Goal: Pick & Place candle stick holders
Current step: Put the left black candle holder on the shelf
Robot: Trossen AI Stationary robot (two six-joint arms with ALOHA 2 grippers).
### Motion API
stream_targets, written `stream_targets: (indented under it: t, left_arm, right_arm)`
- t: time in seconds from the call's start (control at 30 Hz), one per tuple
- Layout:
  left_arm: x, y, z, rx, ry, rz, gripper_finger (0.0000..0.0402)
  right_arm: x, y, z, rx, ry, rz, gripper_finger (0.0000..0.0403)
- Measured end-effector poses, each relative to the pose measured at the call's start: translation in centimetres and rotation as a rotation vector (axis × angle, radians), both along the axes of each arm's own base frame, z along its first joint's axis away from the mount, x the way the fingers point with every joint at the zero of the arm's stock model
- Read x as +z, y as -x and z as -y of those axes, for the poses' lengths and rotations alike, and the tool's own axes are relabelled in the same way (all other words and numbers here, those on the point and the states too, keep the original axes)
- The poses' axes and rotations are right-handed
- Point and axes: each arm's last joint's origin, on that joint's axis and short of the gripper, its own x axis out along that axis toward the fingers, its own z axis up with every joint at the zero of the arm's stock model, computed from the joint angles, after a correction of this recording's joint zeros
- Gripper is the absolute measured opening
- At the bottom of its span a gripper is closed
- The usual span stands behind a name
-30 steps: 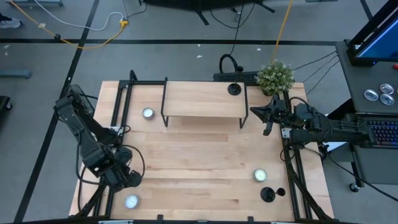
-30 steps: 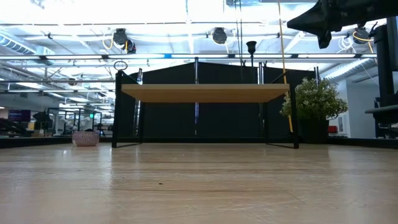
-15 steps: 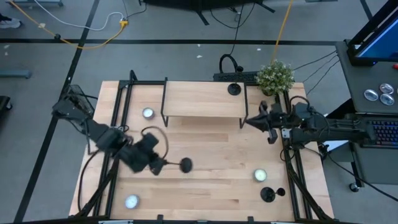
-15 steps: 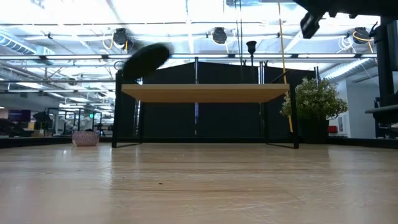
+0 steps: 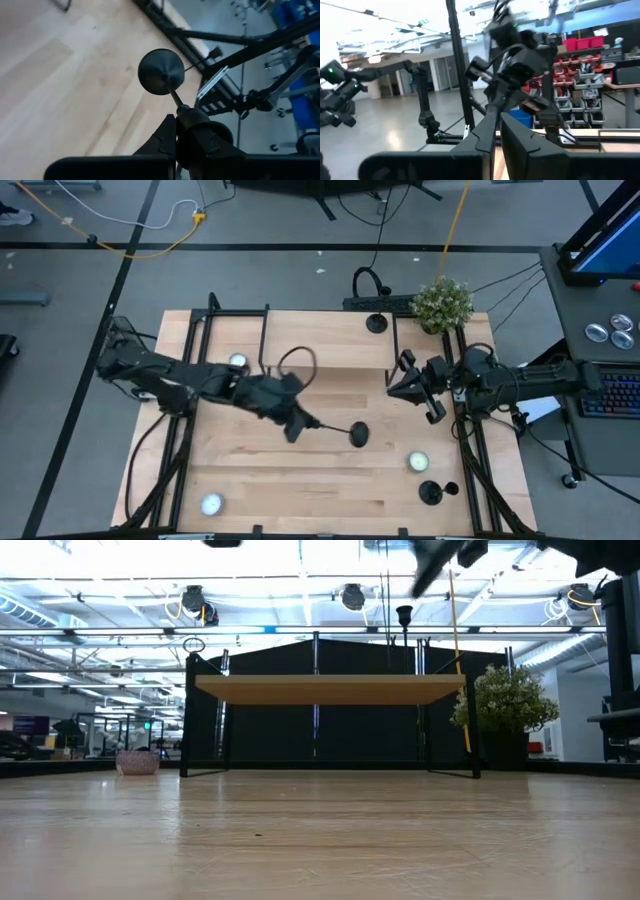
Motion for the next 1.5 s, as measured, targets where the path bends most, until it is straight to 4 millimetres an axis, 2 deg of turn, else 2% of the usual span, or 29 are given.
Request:
stream_targets:
  t: [0.13,0.27,0.4,0.53,0.77,0.9,1.3,1.5]
  left_arm:
    - [1.3,-2.3,-1.1,-0.043,-0.056,-0.019,0.0013]
    - [2.4,-4.0,-2.1,-0.066,-0.131,-0.072,0.0013]
    - [3.3,-5.3,-3.0,-0.076,-0.194,-0.113,0.0013]
    - [3.3,-6.2,-3.9,-0.073,-0.239,-0.148,0.0013]
    - [3.1,-6.7,-4.6,-0.07,-0.26,-0.155,0.0013]
    - [3.3,-6.7,-4.6,-0.076,-0.27,-0.136,0.0013]
    - [3.3,-6.8,-4.6,-0.079,-0.275,-0.127,0.0013]
    - [3.3,-6.8,-4.6,-0.08,-0.278,-0.125,0.0013]
  right_arm:
    - [1.1,-1.3,-0.8,0.022,0.043,-0.057,0.0039]
    - [2.0,-2.8,-1.5,-0.051,0.132,-0.232,0.0054]
    - [2.8,-4.0,-2.3,-0.113,0.201,-0.388,0.0074]
    - [3.5,-5.0,-3.2,-0.133,0.234,-0.455,0.01]
    - [3.7,-6.4,-4.0,-0.236,0.241,-0.525,0.0152]
    - [3.2,-7.2,-4.1,-0.27,0.209,-0.552,0.0168]
    - [1.4,-8.9,-4.0,-0.324,0.191,-0.623,0.0168]
    - [1.0,-9.3,-3.7,-0.338,0.164,-0.643,0.0142]
